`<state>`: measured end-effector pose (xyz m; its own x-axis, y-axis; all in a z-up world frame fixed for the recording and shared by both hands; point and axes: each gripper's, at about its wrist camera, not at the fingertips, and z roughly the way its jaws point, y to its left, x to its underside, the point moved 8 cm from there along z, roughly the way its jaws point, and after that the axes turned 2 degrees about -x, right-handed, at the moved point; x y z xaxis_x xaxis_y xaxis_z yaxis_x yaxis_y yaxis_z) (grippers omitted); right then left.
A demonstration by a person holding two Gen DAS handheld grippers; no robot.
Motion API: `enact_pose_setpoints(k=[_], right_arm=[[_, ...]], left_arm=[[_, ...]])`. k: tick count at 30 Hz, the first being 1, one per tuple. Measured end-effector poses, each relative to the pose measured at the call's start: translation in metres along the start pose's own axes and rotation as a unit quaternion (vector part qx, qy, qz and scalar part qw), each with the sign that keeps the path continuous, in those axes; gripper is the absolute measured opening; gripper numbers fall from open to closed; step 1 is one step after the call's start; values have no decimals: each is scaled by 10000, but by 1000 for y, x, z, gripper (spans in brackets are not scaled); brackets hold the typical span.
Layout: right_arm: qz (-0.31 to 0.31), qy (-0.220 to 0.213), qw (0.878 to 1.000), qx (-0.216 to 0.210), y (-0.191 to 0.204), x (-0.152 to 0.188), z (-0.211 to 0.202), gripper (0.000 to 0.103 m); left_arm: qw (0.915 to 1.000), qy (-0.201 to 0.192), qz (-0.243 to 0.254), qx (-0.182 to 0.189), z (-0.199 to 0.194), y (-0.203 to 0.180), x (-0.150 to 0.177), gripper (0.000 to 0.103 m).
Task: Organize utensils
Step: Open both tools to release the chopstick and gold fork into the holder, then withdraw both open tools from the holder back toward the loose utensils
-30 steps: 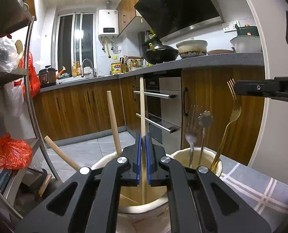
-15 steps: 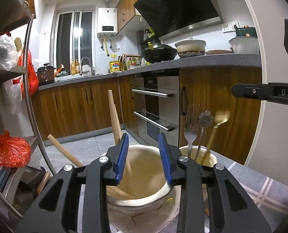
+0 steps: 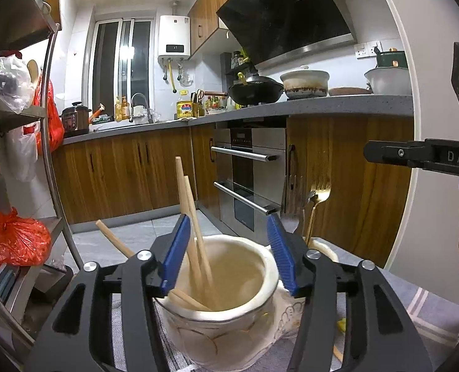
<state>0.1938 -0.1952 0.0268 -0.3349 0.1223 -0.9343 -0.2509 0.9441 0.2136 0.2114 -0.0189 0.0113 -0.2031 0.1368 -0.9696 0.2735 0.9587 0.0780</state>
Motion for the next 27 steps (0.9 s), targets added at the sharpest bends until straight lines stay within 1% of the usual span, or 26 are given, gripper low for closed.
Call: enact_pose_setpoints(k=[1, 2, 3, 4, 6, 9, 10, 13, 18, 23, 27], right_arm=[[0, -16, 10000, -3, 0, 0, -2, 50], [10, -28, 10000, -11, 0, 0, -4, 57], [30, -36, 10000, -31, -1, -1, -6, 73], [72, -49, 9999, -68, -1, -1, -8, 86], [142, -77, 9998, -114, -3, -1, -14, 95], [177, -58, 9998, -120, -6, 0, -20, 98], [168, -51, 9998, -109, -7, 1, -22, 98], [90, -38, 9999, -54, -8, 4, -28, 98], [1, 18, 10000, 80, -11, 13, -36, 98], [-85, 97, 9998, 178, -15, 22, -43, 98], [-147, 217, 9995, 183, -17, 32, -47, 98]], left_arm=[[10000, -16, 2, 18, -3, -1, -1, 60], [10000, -29, 13, 26, -5, -2, -2, 62], [10000, -45, 20, 33, -8, -3, -2, 67], [10000, -59, 20, 36, -10, -4, -3, 73], [9999, -98, -12, 35, -17, -6, -5, 80], [9998, -166, -112, 24, -32, -6, -7, 93], [9997, -196, -131, 46, -39, -7, -7, 96], [9996, -202, -151, 96, -53, -9, -8, 97], [9993, -52, -306, 200, -72, -12, -3, 97], [9988, 121, -435, 179, -85, -9, 7, 97], [9988, 231, -428, 112, -90, -8, 15, 97]])
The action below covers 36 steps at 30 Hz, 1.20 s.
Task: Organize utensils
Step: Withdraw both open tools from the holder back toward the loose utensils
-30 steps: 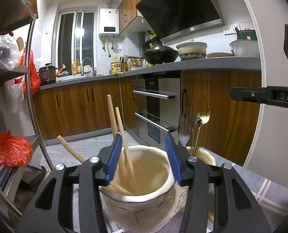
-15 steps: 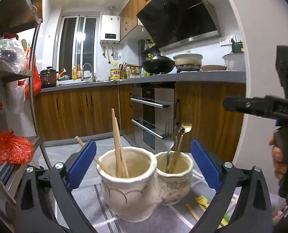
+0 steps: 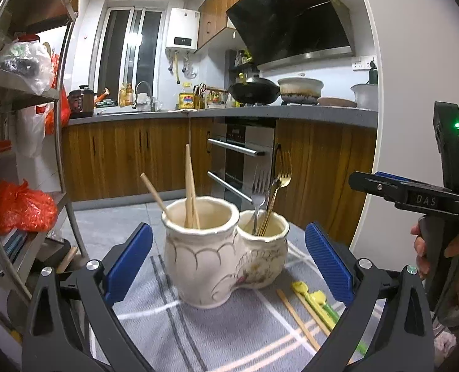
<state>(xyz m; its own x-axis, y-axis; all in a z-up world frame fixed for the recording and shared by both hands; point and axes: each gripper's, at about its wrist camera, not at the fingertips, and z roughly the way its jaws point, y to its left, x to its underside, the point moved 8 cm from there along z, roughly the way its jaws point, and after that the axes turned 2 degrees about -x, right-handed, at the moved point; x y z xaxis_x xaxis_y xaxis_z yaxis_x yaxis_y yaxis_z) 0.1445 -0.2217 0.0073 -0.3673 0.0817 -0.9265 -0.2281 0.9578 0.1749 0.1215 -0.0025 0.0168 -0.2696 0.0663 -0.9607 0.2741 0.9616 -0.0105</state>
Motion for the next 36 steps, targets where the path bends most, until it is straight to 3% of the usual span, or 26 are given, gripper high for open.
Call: enact_pose_setpoints(k=[12, 24, 36], right_arm=[[-166, 422, 9990, 23, -5, 36, -2, 98], [-307, 1331, 9905, 150, -14, 95, 15, 98], [-348, 1980, 9792, 261, -9, 136, 21, 98]], left_arm=[[9986, 458, -161, -220, 1, 13, 30, 97], [9952, 932, -73, -294, 5, 14, 61, 97], [9913, 1301, 173, -98, 11, -7, 86, 97]])
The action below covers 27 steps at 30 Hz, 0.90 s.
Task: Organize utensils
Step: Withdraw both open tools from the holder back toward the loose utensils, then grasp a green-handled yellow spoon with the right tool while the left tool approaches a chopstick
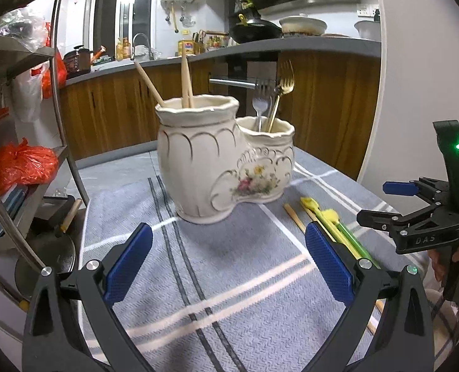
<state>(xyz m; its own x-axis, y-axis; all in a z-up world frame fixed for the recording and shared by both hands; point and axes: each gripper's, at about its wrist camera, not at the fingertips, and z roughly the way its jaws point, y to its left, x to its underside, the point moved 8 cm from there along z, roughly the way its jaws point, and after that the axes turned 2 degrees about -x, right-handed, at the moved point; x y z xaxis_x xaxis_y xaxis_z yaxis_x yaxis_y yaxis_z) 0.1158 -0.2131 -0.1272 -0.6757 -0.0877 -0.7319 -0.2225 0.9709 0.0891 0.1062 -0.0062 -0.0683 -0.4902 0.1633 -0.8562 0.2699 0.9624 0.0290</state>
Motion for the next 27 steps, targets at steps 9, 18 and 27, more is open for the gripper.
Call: enact_pose_setpoints(k=[9, 18, 27], right_arm=[[-32, 282, 9995, -148, 12, 7, 4, 80], [-44, 663, 9965, -507, 30, 13, 11, 30], [-67, 979, 9941, -464, 35, 11, 23, 19]], left_arm=[[9999, 101, 53, 89, 3, -7, 9, 97], [9998, 111, 7, 151, 2, -9, 8, 97], [9997, 137, -6, 209, 3, -13, 8, 97]])
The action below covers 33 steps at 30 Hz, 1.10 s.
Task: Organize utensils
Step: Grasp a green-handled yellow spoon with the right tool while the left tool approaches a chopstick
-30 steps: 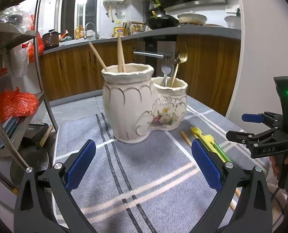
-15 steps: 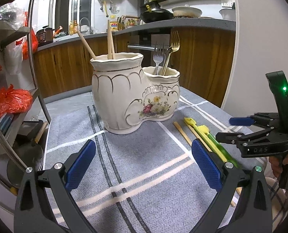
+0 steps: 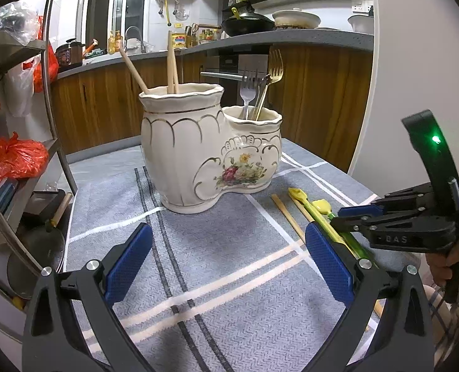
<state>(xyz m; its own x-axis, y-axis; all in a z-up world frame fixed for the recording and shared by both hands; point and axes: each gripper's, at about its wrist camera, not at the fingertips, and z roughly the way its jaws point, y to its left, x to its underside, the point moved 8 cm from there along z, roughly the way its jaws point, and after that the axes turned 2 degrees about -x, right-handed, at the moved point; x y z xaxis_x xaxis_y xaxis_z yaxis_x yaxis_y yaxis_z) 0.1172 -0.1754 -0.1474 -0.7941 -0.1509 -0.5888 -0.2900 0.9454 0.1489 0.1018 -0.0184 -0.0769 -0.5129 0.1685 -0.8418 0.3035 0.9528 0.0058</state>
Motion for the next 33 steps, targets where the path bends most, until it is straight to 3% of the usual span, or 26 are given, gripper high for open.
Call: enact_pose_setpoints(k=[4, 10, 20, 26, 33], right_arm=[[22, -35, 10000, 10, -4, -1, 0, 12], [-22, -247, 9997, 34, -12, -2, -7, 10], [48, -1367, 9906, 47, -31, -19, -55, 10], [71, -1695, 9855, 24, -37, -28, -66, 10], [99, -1713, 9852, -63, -39, -26, -65, 10]], left_arm=[[9999, 23, 126, 25, 0, -7, 0, 97], [9994, 197, 264, 68, 8, -21, -3, 97], [9960, 883, 138, 72, 27, -37, 9, 97], [9939, 1086, 178, -24, 30, -42, 14, 97], [9886, 1503, -37, 75, 33, -46, 21, 59]])
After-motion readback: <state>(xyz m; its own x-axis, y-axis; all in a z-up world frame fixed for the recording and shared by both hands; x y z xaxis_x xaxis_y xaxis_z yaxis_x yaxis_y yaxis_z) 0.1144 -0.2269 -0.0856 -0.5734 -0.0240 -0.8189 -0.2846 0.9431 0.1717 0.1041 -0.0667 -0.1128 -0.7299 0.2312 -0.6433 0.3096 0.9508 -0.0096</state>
